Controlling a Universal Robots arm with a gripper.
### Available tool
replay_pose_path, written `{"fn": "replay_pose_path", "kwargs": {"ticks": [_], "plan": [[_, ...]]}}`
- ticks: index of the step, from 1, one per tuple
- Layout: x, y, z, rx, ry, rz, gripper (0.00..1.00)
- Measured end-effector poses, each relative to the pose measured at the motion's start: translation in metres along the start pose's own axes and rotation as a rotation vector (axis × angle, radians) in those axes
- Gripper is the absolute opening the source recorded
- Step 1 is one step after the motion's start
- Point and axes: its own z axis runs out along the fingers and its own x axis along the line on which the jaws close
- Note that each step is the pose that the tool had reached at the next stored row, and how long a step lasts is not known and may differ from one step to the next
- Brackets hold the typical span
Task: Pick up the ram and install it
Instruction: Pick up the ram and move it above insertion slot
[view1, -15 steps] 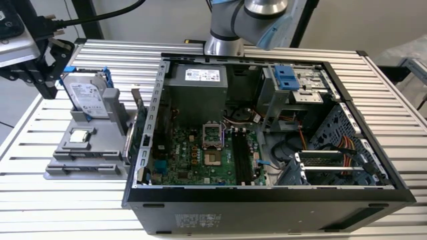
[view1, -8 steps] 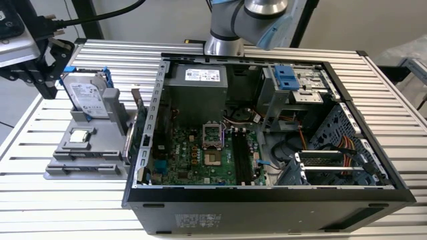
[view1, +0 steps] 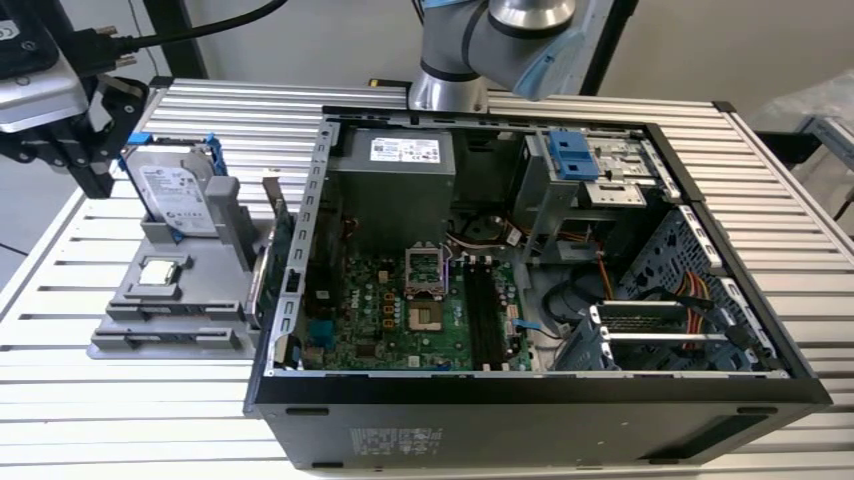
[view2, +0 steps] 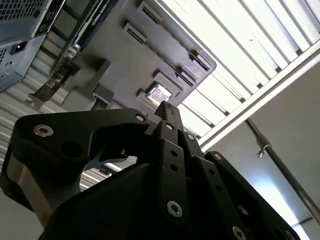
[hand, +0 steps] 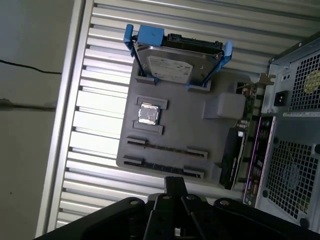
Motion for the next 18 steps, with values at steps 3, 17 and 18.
{"fn": "replay_pose_path", "kwargs": {"ticks": [3, 17, 18], "plan": [[0.0, 0.0, 0.0, 0.0005, 0.0011, -0.019, 0.0], [0.0004, 0.0001, 0.0, 0.0035, 0.0074, -0.153, 0.0], [0.0004, 0.0001, 0.0, 0.0037, 0.0079, -0.161, 0.0]]}}
